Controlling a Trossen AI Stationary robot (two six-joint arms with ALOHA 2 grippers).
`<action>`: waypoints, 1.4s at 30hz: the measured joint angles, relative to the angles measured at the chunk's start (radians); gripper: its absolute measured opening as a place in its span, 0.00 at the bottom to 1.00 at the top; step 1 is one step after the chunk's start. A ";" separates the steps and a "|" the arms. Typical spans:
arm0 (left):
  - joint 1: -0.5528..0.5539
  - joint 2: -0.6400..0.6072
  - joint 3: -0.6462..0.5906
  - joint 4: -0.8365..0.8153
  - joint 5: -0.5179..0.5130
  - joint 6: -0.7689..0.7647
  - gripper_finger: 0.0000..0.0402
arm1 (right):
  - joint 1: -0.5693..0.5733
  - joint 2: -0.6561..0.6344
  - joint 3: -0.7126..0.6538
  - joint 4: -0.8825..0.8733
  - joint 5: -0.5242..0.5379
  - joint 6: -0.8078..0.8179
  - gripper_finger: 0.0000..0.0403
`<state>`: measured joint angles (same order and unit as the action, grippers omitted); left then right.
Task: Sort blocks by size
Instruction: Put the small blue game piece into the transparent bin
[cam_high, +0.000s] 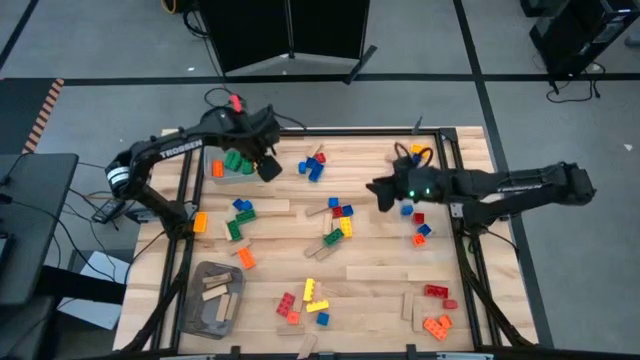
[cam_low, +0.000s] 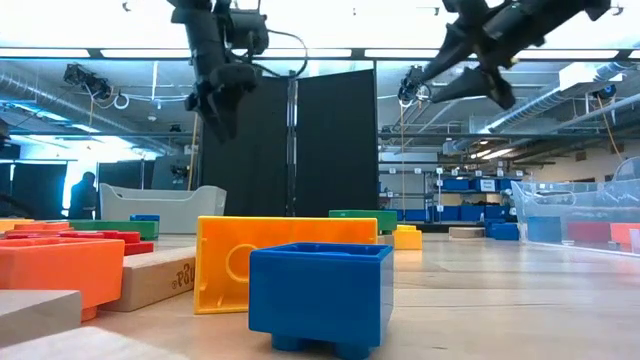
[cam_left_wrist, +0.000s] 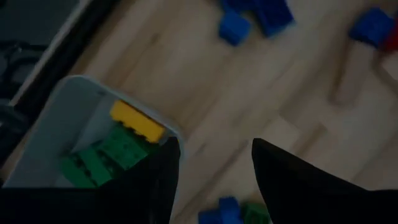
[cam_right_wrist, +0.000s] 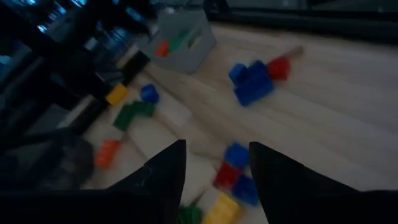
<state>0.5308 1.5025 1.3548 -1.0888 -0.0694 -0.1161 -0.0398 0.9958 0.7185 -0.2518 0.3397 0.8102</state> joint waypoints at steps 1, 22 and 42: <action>-0.017 0.000 0.000 -0.001 -0.004 0.007 0.52 | -0.027 0.000 0.004 0.005 -0.027 -0.010 0.48; -0.091 -0.208 -0.358 0.374 0.019 0.196 0.52 | -0.471 0.448 0.593 -0.923 -0.146 -0.057 0.75; -0.035 -0.348 -0.416 0.502 -0.155 0.384 0.52 | -0.662 0.592 0.484 -0.926 -0.238 0.064 0.76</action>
<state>0.4958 1.1549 0.9386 -0.5873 -0.2242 0.2679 -0.7017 1.5875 1.2022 -1.1776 0.1015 0.8745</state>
